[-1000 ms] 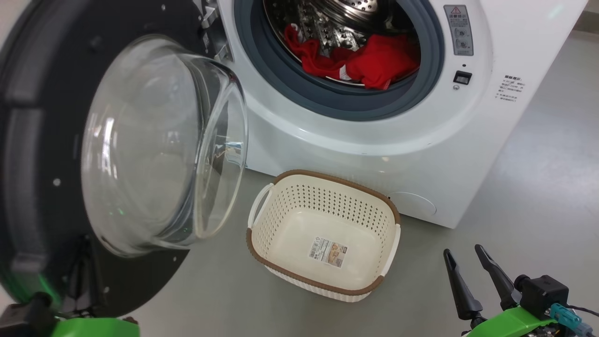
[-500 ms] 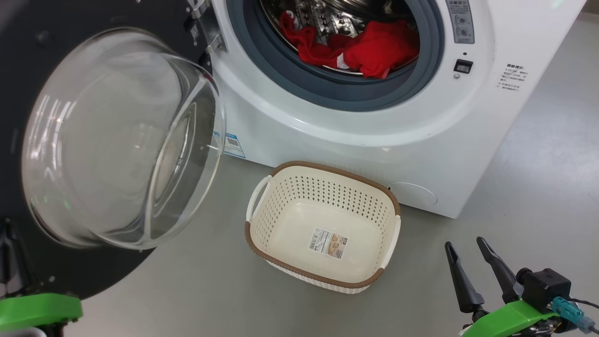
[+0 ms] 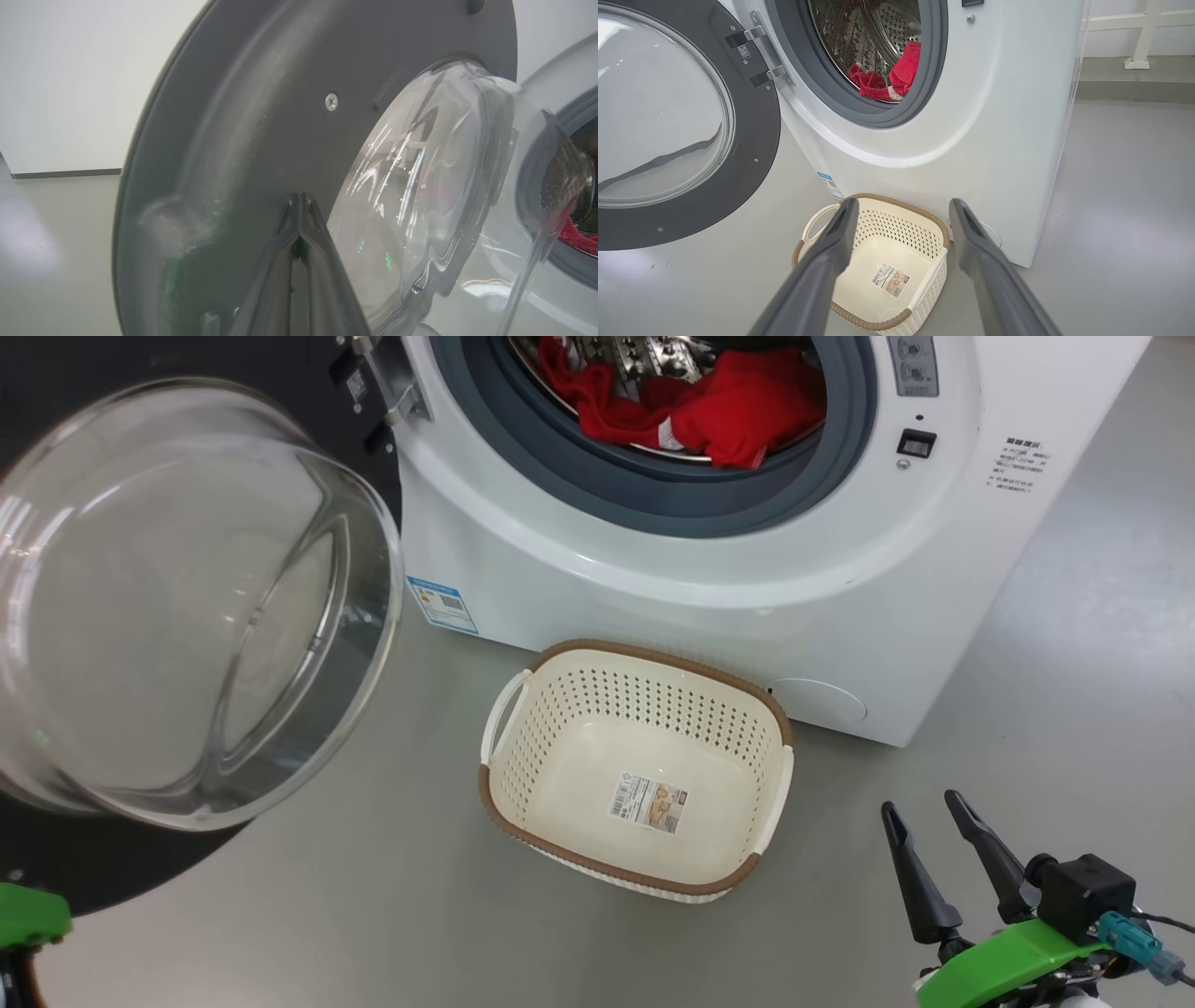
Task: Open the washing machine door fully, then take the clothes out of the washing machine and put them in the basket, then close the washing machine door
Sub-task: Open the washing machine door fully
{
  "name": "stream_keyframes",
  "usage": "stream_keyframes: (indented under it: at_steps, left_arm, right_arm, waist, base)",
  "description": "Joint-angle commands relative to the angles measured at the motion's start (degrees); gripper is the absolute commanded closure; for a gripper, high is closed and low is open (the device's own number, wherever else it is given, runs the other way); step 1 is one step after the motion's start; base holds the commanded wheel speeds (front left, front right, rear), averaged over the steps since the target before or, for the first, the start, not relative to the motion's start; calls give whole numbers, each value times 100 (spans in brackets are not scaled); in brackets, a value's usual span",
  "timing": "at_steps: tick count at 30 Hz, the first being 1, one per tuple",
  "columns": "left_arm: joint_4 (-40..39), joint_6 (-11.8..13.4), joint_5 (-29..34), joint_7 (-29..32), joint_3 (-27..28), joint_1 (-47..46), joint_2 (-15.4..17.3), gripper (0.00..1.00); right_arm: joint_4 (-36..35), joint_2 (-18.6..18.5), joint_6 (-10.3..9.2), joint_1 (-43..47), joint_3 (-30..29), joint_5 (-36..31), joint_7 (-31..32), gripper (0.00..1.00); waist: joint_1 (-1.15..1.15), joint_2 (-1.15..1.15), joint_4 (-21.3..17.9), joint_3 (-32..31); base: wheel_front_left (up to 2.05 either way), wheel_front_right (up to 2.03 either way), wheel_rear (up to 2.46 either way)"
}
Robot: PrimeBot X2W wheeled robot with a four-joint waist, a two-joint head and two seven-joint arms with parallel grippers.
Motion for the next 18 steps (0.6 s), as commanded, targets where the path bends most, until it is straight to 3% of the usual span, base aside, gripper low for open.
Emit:
stream_keyframes:
  at_steps: [1,18]
  left_arm:
    - [-37,-5,63,-26,247,-211,385,100]
    - [770,-64,249,-26,672,-885,749,100]
  right_arm:
    - [-157,-93,42,-179,116,-67,-54,0]
    - [-216,-168,42,-316,94,-121,-54,0]
  waist:
    - [0,0,-33,53]
    - [0,0,-85,379]
  base:
    - [0,0,0]
    - [0,0,0]
